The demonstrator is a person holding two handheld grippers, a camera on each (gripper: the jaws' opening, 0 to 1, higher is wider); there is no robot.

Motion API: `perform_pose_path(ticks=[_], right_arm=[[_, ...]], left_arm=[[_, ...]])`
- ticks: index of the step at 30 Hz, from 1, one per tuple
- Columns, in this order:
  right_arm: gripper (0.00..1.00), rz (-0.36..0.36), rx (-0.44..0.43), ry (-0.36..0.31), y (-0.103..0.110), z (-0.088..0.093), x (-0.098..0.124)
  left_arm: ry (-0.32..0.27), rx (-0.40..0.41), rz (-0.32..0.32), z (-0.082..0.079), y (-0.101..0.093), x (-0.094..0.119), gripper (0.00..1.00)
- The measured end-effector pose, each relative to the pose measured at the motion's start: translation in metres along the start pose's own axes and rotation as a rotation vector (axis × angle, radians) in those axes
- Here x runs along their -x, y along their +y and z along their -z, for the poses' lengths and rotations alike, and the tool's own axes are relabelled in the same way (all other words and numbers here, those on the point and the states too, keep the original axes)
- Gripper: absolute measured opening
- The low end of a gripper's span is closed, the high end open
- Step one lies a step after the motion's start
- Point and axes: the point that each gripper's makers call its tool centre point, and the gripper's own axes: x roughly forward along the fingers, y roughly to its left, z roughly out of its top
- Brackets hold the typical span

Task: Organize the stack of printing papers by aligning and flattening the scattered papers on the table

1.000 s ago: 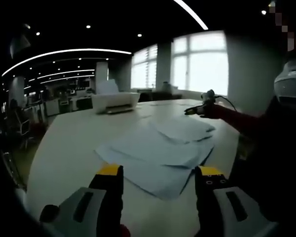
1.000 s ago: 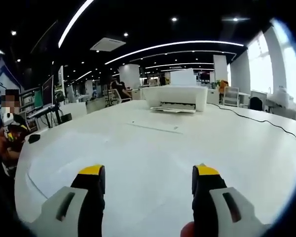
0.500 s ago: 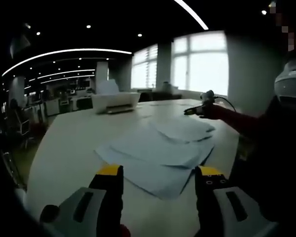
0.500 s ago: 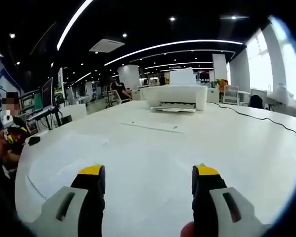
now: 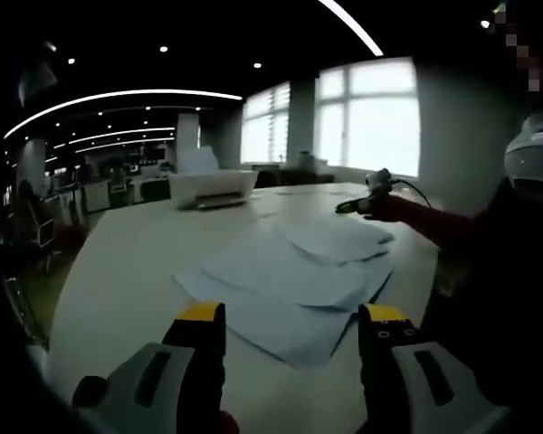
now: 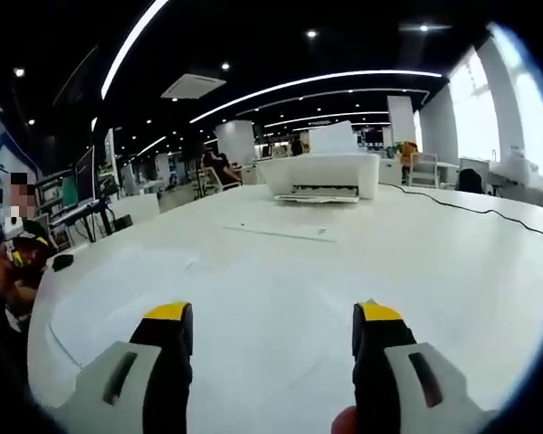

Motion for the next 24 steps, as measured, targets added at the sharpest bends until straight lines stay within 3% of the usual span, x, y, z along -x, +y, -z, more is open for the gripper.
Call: perform_pose_path(ticks=[15,24], right_arm=[[0.68,0.025,-0.005,-0.003,-0.017,0.006,-0.008],[0.7,0.028,0.01,0.013,-0.017,0.008,-0.012]], left_arm=[[0.006,0.002,0.002,0.003,0.0,-0.001,0.62],[0.003,-0.001,0.002,0.001,-0.001,-0.001,0.62]])
